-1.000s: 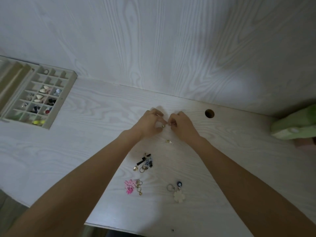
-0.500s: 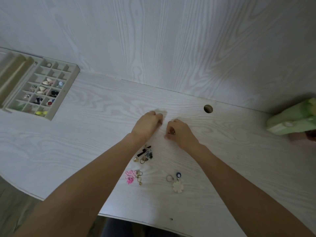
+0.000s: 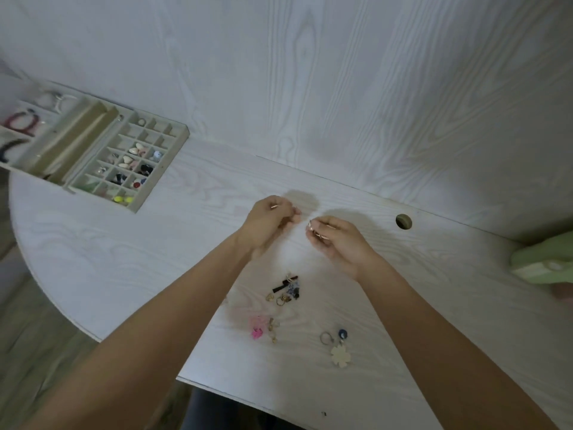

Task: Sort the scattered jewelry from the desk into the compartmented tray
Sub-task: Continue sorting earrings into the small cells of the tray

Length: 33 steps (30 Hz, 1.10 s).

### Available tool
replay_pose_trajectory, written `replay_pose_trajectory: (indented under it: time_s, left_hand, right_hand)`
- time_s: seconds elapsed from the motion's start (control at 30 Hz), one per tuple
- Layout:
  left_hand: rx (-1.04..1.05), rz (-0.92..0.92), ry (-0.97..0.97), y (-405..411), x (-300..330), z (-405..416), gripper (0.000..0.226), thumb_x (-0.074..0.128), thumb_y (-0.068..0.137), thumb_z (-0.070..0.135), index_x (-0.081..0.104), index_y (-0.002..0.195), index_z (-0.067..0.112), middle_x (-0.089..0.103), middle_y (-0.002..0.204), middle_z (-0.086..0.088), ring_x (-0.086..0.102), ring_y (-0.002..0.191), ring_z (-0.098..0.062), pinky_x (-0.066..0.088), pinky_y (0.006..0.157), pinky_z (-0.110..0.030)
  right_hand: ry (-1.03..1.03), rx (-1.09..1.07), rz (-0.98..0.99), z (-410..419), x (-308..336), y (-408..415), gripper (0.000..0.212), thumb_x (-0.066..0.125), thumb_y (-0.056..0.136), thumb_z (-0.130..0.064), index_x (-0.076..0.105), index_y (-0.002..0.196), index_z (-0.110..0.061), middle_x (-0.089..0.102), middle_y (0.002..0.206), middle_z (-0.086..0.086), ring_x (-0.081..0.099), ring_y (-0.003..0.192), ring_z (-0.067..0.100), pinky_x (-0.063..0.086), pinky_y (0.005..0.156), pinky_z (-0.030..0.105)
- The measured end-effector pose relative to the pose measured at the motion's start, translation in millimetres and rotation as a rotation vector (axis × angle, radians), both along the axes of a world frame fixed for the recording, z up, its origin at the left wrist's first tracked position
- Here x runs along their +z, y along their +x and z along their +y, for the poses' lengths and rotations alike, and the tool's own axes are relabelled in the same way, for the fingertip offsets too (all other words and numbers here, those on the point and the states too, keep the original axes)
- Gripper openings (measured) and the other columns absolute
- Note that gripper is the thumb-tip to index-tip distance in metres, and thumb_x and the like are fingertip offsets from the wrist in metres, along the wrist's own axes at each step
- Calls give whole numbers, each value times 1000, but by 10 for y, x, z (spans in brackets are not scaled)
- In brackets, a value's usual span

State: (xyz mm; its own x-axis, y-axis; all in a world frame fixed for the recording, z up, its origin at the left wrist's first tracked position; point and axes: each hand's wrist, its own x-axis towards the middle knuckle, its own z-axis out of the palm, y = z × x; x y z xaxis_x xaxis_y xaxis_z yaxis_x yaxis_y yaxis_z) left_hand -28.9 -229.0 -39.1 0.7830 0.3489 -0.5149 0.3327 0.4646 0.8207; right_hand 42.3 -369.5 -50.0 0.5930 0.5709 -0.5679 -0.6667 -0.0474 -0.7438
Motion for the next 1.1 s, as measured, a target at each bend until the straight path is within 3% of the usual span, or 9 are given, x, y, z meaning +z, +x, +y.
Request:
replay_pose_trajectory:
  time_s: [0.13,0.2,0.3,0.4,0.5,0.6,0.73,0.93,1.1]
  left_hand:
    - [54,3,-176,-222,189,299,30,28,84,-1,56,82,9,39,68,1,31,54,-9,28,50,-19]
    - [41,17,9,-350,292,468,25,39,90,10,64,85,11,41,69,3,31,56,-8,26,54,-19]
    - [-12,0,334,-514,367,719,12,64,87,24,73,93,20,60,81,5,51,69,-5,39,70,-17]
    - [63,-48,507,-722,395,1117,7,74,79,22,75,86,22,36,55,14,34,54,-2,33,63,-16]
    - [108,-53,588,-900,453,1506,8,76,76,21,74,82,16,27,51,15,29,49,-2,28,53,-12]
    - [93,-18,612,-1092,477,1899,11,76,76,20,73,84,12,28,49,15,28,46,-3,27,54,-15]
    - [40,18,633,-1303,540,2394,11,73,80,11,71,87,2,50,41,19,40,40,2,35,50,-10]
    - [-103,59,888,-1486,573,2999,3,73,80,10,72,81,13,51,56,20,49,53,7,33,55,-8]
    - [-180,47,979,-1559,560,3299,4,71,82,13,72,86,12,41,65,15,41,57,-3,31,56,-11]
  right_hand:
    - [113,-7,119,384,224,-81,11,54,92,-1,61,84,-1,63,80,7,64,77,12,54,68,16]
    - [147,18,155,626,314,-142,13,53,93,-3,62,84,-2,64,77,6,66,73,10,54,67,16]
    - [158,74,171,974,408,-255,18,51,94,-5,66,85,-1,68,74,3,66,67,8,53,64,14]
    - [148,132,164,1424,467,-438,20,53,94,-6,68,82,-1,69,71,1,66,65,8,52,63,13]
    - [133,208,105,1820,509,-588,14,52,94,-6,63,90,1,69,72,-1,66,67,6,51,64,12]
    - [39,326,-129,2213,536,-723,7,54,94,-7,60,91,-5,62,78,0,59,72,7,48,66,16]
    - [-156,440,-545,2733,571,-878,10,59,90,-11,61,82,-17,61,84,5,51,74,8,39,66,20]
    - [-151,569,-905,3332,583,-1034,13,66,85,-10,63,75,-19,63,75,-10,54,67,-7,39,64,8]
    - [-238,667,-1060,3592,516,-1093,9,60,91,-14,66,86,-9,61,84,-2,54,72,6,40,62,12]
